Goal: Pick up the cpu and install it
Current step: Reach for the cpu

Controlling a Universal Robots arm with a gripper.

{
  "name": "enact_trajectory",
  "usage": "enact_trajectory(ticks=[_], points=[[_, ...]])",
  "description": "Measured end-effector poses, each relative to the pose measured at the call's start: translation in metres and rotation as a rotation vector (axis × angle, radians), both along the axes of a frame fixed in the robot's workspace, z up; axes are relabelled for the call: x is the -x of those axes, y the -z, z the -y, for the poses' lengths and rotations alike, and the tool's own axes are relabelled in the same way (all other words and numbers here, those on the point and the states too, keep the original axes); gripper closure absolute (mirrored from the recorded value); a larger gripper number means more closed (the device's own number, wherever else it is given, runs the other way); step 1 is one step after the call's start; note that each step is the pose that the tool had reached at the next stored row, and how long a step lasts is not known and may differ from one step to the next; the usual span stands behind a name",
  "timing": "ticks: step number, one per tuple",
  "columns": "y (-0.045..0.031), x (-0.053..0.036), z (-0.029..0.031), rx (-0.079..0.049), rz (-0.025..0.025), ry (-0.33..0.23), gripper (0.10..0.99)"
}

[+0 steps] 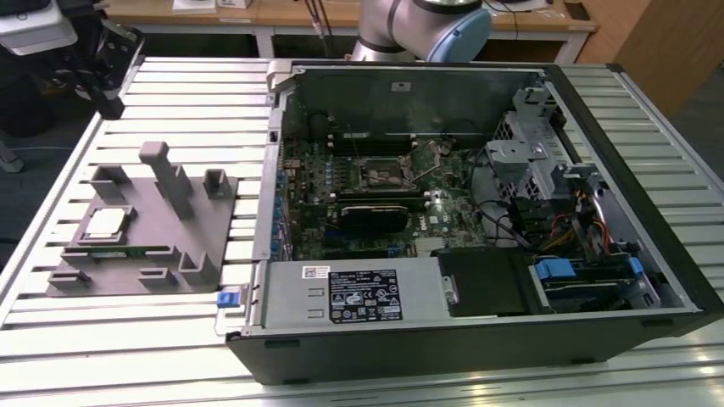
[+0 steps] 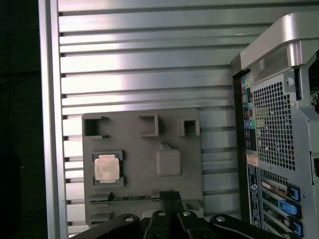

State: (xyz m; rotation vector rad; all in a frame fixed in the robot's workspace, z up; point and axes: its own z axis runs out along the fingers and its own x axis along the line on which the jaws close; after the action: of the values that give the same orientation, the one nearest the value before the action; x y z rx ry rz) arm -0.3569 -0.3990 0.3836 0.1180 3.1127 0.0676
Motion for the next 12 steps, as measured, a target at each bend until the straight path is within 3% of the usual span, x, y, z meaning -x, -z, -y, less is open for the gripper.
enact_trajectory(ticks=[12], points=[[0.0009,0.0200,0.0000,0.000,-0.0006,0.000,0.980]])
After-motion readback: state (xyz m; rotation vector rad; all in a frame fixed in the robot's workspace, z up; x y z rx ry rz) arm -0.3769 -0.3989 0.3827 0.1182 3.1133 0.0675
